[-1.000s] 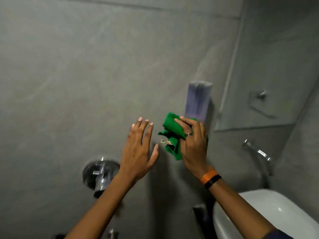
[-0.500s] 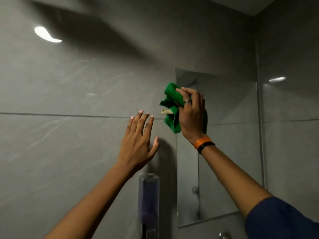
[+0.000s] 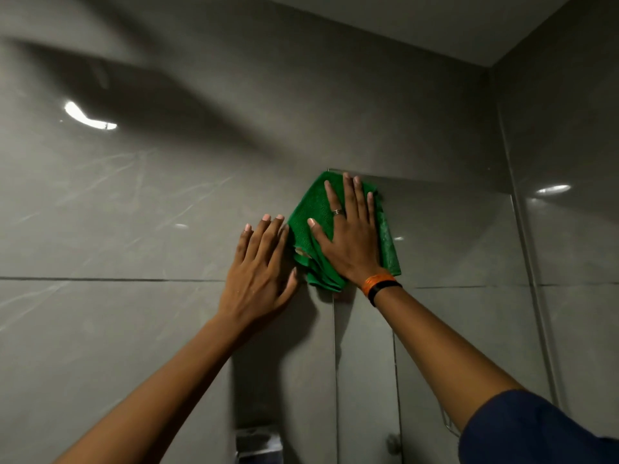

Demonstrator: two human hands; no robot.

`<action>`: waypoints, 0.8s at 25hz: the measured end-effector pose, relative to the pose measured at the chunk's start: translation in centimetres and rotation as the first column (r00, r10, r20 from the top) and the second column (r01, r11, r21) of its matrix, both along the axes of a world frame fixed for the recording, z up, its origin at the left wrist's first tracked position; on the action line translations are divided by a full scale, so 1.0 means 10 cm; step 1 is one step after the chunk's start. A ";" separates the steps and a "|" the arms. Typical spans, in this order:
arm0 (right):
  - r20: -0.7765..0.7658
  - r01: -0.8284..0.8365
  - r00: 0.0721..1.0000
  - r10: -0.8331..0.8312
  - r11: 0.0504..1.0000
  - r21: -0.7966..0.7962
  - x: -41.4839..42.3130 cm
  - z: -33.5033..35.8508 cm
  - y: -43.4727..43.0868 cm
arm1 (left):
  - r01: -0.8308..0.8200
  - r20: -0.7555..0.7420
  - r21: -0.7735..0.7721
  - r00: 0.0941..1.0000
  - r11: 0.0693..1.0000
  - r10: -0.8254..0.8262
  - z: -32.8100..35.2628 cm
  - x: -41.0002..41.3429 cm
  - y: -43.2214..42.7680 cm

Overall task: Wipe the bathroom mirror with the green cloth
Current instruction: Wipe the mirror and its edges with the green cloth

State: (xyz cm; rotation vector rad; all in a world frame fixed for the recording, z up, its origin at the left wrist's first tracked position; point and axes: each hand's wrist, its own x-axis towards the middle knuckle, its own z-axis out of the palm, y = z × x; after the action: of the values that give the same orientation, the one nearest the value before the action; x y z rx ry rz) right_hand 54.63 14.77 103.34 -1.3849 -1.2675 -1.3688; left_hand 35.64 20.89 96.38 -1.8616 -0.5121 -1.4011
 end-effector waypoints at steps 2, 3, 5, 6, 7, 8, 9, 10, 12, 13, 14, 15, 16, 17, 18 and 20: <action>0.029 -0.015 0.999 0.014 1.000 0.025 0.09 0.06 0.01 | -0.018 0.014 0.026 1.000 1.000 0.017 -0.01 0.10 0.05; 0.047 -0.012 0.999 0.011 1.000 0.019 0.15 0.10 0.01 | -0.035 0.023 0.033 0.999 0.999 0.034 -0.02 0.15 0.07; 0.092 0.008 0.996 -0.008 1.000 -0.001 0.26 0.17 -0.03 | -0.063 0.031 0.036 0.998 0.997 0.062 -0.05 0.23 0.06; 0.116 0.013 0.993 -0.012 1.000 -0.007 0.31 0.19 -0.04 | -0.074 0.027 0.036 0.997 0.997 0.073 -0.08 0.26 0.06; 0.141 0.016 0.990 -0.015 1.000 -0.010 0.36 0.22 -0.06 | -0.085 0.019 0.041 0.996 0.996 0.084 -0.10 0.29 0.07; 0.160 0.021 0.987 -0.019 1.000 -0.013 0.40 0.24 -0.08 | -0.099 0.009 0.049 0.995 0.994 0.098 -0.12 0.32 0.07; 0.173 0.028 0.985 -0.025 1.000 -0.014 0.44 0.27 -0.09 | -0.109 0.000 0.060 0.994 0.992 0.109 -0.14 0.34 0.07; 0.177 0.033 0.984 -0.030 0.999 -0.013 0.50 0.29 -0.11 | -0.117 -0.007 0.071 0.993 0.991 0.118 -0.14 0.37 0.07; 0.170 0.044 0.985 -0.041 0.999 -0.015 0.63 0.33 -0.15 | -0.126 -0.007 0.083 0.992 0.989 0.127 -0.16 0.37 0.08; 0.163 0.055 0.985 -0.052 0.998 -0.012 0.70 0.34 -0.18 | -0.126 -0.005 0.085 0.992 0.988 0.127 -0.16 0.37 0.08; 0.155 0.068 0.986 -0.066 0.998 -0.007 0.79 0.36 -0.20 | -0.125 -0.004 0.086 0.992 0.988 0.126 -0.16 0.37 0.09; 0.146 0.081 0.986 -0.080 0.997 0.000 0.89 0.39 -0.24 | -0.125 -0.004 0.086 0.992 0.988 0.126 -0.16 0.37 0.09; 0.132 0.095 0.987 -0.095 0.995 0.004 1.00 0.42 -0.28 | -0.130 -0.007 0.087 0.991 0.988 0.131 -0.16 0.37 0.09; 0.112 0.108 0.988 -0.108 0.994 0.008 1.12 0.44 -0.32 | -0.133 -0.011 0.091 0.991 0.987 0.134 -0.16 0.37 0.10; 0.089 0.122 0.988 -0.123 0.992 0.015 1.24 0.45 -0.37 | -0.132 -0.012 0.095 0.991 0.987 0.134 -0.16 0.37 0.10; 0.039 0.148 0.988 -0.150 0.988 0.035 1.52 0.45 -0.47 | -0.128 -0.011 0.113 0.991 0.985 0.130 -0.16 0.38 0.11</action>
State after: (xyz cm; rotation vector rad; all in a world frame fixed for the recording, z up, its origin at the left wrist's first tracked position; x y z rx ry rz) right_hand 69.78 10.02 107.89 -1.4606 -1.1830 -1.5190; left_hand 39.41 21.97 94.74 -1.7197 -0.5247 -1.2993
